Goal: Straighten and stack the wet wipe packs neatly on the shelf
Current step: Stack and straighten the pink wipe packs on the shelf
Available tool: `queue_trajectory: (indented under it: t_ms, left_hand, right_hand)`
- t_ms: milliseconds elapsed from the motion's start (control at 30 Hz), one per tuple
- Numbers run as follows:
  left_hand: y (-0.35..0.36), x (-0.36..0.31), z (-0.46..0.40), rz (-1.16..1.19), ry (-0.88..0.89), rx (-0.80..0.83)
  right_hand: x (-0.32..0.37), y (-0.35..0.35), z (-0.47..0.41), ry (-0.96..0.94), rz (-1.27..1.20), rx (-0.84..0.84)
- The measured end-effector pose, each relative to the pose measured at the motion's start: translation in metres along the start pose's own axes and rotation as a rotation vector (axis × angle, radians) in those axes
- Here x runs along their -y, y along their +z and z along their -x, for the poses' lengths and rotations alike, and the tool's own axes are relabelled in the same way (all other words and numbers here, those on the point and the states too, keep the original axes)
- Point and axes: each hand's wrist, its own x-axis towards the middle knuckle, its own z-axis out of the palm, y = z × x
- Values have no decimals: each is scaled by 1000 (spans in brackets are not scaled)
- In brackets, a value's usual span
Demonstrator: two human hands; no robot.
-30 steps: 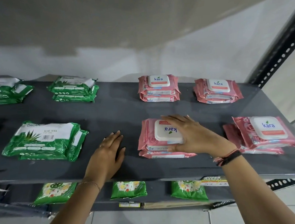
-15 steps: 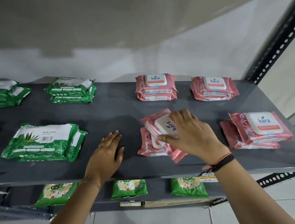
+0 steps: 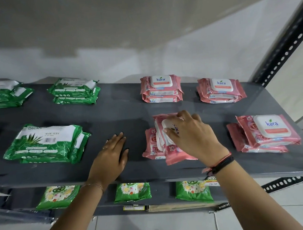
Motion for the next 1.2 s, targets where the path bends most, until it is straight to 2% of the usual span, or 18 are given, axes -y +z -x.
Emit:
queue_trajectory:
  t_ms: [100, 267, 400, 567, 733, 867, 1033, 1200]
  left_hand:
    - [-2, -2, 0, -17, 12, 21]
    - [-2, -1, -1, -21, 8, 32]
    - [-1, 0, -1, -14, 5, 30]
    - [3, 3, -2, 15, -21, 17]
    - [5, 4, -2, 23, -18, 8]
    - [6, 5, -2, 21, -7, 7]
    - [8, 7, -5, 10, -13, 28]
    - [9, 7, -5, 8, -23, 30]
  right_hand:
    - [6, 0, -1, 55, 72, -26]
    - [-21, -25, -8, -282, 321, 203]
    - [-27, -23, -4, -386, 450, 262]
    - [-29, -15, -4, -420, 359, 245]
    - [-28, -16, -3, -257, 146, 150]
    - [-25, -10, -4, -218, 176, 94]
    - [-33, -8, -11, -312, 121, 230]
    - [-29, -2, -8, -284, 95, 127]
